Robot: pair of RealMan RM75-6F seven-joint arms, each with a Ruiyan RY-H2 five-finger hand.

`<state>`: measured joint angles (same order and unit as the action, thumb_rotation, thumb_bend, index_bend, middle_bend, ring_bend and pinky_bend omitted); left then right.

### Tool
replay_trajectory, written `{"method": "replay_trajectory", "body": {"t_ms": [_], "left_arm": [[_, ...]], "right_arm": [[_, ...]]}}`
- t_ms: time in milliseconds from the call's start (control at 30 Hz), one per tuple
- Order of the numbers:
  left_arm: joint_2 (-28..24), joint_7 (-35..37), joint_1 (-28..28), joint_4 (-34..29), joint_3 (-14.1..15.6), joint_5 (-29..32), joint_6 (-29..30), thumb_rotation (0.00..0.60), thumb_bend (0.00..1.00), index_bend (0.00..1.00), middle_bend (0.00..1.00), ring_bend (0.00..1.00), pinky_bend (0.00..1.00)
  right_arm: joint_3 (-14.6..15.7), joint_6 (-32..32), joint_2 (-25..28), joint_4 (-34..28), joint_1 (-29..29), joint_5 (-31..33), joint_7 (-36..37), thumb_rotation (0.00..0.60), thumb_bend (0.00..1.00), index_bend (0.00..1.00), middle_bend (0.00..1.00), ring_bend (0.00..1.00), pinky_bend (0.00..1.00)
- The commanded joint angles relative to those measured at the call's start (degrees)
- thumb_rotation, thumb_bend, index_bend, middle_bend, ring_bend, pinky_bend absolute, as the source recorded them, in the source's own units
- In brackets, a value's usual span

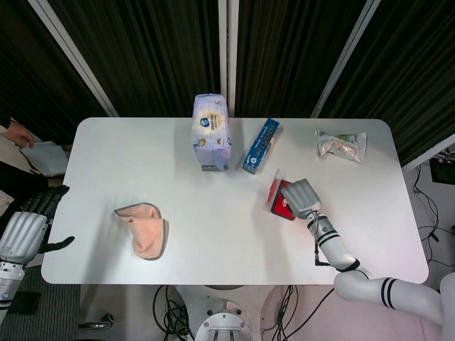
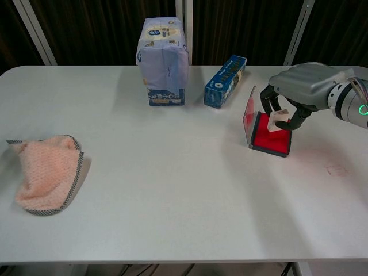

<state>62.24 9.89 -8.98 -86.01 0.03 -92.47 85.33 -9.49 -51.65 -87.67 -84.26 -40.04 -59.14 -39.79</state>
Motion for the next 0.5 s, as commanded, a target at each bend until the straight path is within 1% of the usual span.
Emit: {"method": "replay_trajectory", "body": {"t_ms": [33,500], "left_arm": [[-0.04,0.04,0.02,0.06,-0.02,0.06,0.0,0.596,0.03,0.04,0.09,0.08,0.18],[-0.06,0.0,-0.05,0.21,-0.14,0.32,-0.21,0.596,0.02,0.04,0.09,0.08,0.18]], "right_arm": [[0.44,-0.24,-0.73,1.05,-0.34,0.41,0.63,0.6,0.46,0.59,0.56,0.78,0.9],[2.04,-0.16,-3.46,6.05,-1.1,0.59,3.77,0.6,0.46,0.6,0.57,0.78,0.9]]}}
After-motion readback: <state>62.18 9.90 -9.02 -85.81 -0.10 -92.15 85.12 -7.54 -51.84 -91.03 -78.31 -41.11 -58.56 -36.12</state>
